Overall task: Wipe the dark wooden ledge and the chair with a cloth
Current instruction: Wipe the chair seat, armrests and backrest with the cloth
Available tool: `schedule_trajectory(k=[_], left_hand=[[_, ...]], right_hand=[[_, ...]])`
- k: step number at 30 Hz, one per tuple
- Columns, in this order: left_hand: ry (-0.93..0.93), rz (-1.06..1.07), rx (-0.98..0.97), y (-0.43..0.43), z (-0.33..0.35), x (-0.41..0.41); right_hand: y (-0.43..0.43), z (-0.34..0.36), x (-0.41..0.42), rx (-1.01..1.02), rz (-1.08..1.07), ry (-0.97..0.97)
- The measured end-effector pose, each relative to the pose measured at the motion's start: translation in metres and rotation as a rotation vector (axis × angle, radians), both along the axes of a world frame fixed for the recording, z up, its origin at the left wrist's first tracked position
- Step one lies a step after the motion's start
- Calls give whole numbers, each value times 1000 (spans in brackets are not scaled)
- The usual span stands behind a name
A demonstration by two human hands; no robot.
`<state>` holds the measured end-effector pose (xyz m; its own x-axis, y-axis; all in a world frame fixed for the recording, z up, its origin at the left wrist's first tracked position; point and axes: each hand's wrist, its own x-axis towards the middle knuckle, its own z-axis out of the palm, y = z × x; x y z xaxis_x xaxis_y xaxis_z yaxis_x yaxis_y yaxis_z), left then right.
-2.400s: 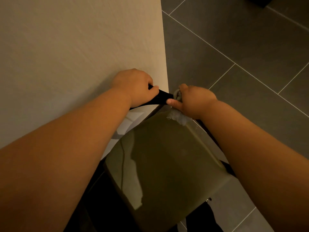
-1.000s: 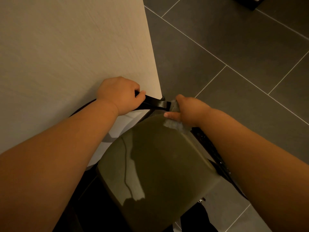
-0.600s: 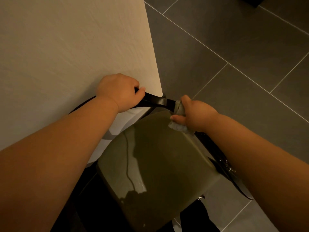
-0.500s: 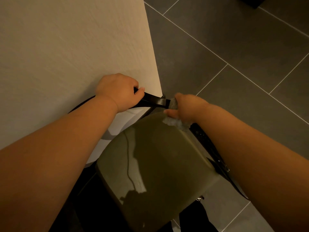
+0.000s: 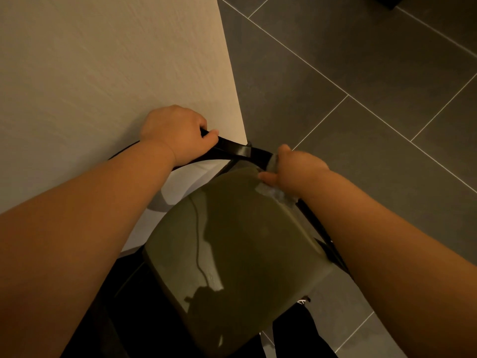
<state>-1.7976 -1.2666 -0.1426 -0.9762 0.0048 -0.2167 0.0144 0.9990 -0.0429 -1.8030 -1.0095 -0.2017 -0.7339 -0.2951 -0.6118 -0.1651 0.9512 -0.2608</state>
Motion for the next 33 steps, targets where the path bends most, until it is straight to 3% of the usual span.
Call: schedule_trajectory(k=[4,9,15,20,27,30,33], left_hand=[[8,8,-28,1,1,0],[-20,10,-36,4,6,1],[-11,7,-53,3,3,0],[-8,1,-67,2,6,0],[11,7,-65,8,5,6],[38,-4,-66,8,3,6],[55,-24,-83,7,0,6]], right_hand=[[-26,0,-7,-104,38,66],[12,-2,26,0,22,178],[22,2,35,91,-32,173],[-6,-3,20,7,-44,192],[46,0,72,91,-156,234],[34,1,60,140,-136,221],[8,-3,35,62,-117,214]])
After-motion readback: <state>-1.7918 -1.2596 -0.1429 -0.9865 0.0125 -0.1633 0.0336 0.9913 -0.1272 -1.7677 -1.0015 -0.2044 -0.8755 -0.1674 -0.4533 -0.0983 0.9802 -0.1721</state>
